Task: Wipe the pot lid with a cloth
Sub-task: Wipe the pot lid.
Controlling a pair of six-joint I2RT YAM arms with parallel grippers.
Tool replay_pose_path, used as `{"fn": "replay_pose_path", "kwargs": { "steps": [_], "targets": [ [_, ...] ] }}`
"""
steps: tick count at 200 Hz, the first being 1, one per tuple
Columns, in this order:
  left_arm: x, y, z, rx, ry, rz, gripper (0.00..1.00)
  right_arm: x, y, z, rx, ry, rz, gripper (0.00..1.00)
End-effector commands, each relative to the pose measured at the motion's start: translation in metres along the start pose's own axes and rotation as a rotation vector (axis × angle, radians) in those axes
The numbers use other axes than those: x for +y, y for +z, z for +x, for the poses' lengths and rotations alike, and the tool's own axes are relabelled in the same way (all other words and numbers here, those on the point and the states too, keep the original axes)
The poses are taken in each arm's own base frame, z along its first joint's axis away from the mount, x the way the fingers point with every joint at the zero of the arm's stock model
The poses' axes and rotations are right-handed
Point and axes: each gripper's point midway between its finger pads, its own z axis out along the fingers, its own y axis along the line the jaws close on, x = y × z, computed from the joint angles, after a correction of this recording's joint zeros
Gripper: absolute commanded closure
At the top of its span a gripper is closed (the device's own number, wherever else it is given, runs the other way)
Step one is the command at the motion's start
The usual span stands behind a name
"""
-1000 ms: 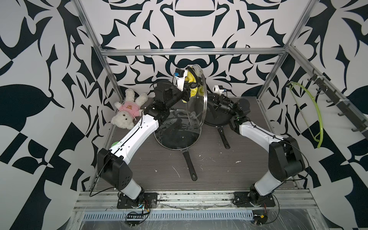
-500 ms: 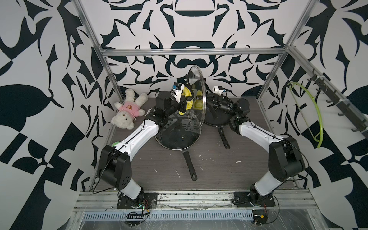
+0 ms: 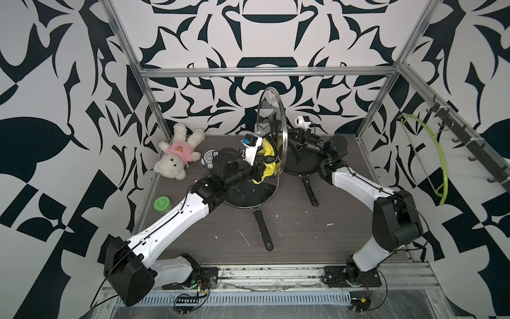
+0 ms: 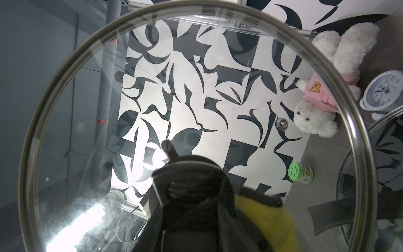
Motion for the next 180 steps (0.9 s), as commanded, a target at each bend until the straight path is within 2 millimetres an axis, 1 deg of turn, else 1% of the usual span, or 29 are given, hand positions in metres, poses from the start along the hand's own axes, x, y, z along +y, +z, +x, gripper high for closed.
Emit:
{"fn": "replay_pose_path", "kwargs": {
  "steps": [1, 18, 37, 70, 89, 93, 95, 97, 101, 126, 137, 151, 162, 180],
  "targets": [
    [-0.03, -0.008, -0.022, -0.026, 0.004, 0.106, 1.0, 0.086, 0.005, 0.008, -0.011, -0.247, -0.206, 1.0],
    [-0.037, -0.012, -0.04, -0.069, 0.006, 0.128, 1.0, 0.085, 0.005, 0.008, -0.014, -0.244, -0.206, 1.0],
    [-0.04, -0.017, -0.062, -0.13, 0.04, 0.12, 1.0, 0.085, 0.005, 0.008, -0.012, -0.243, -0.206, 1.0],
    [-0.037, -0.019, -0.097, -0.206, 0.129, 0.071, 1.0, 0.084, 0.004, 0.012, -0.002, -0.243, -0.204, 1.0],
    [-0.028, -0.017, -0.112, -0.221, 0.163, 0.041, 1.0, 0.083, 0.006, 0.016, 0.007, -0.238, -0.209, 1.0],
    [-0.027, -0.02, -0.118, -0.23, 0.169, 0.033, 1.0, 0.082, 0.007, 0.018, 0.011, -0.237, -0.211, 1.0],
    [-0.026, -0.021, -0.121, -0.234, 0.17, 0.028, 1.0, 0.082, 0.006, 0.018, 0.011, -0.235, -0.211, 1.0],
    [-0.02, -0.012, -0.115, -0.216, 0.166, 0.019, 1.0, 0.082, 0.007, 0.018, 0.013, -0.236, -0.211, 1.0],
    [-0.015, -0.008, -0.115, -0.207, 0.166, 0.006, 1.0, 0.083, 0.006, 0.02, 0.016, -0.239, -0.215, 1.0],
    [0.008, 0.001, -0.127, -0.214, 0.186, -0.047, 1.0, 0.083, 0.007, 0.025, 0.021, -0.245, -0.218, 1.0],
    [0.021, 0.006, -0.13, -0.213, 0.199, -0.074, 1.0, 0.081, 0.008, 0.027, 0.026, -0.24, -0.218, 1.0],
    [0.044, 0.014, -0.129, -0.195, 0.2, -0.117, 1.0, 0.08, 0.011, 0.03, 0.037, -0.238, -0.221, 1.0],
    [0.058, 0.019, -0.128, -0.188, 0.2, -0.131, 1.0, 0.081, 0.011, 0.031, 0.044, -0.238, -0.222, 1.0],
    [0.081, 0.029, -0.121, -0.169, 0.189, -0.157, 1.0, 0.083, 0.012, 0.033, 0.05, -0.241, -0.226, 1.0]
  ]
}}
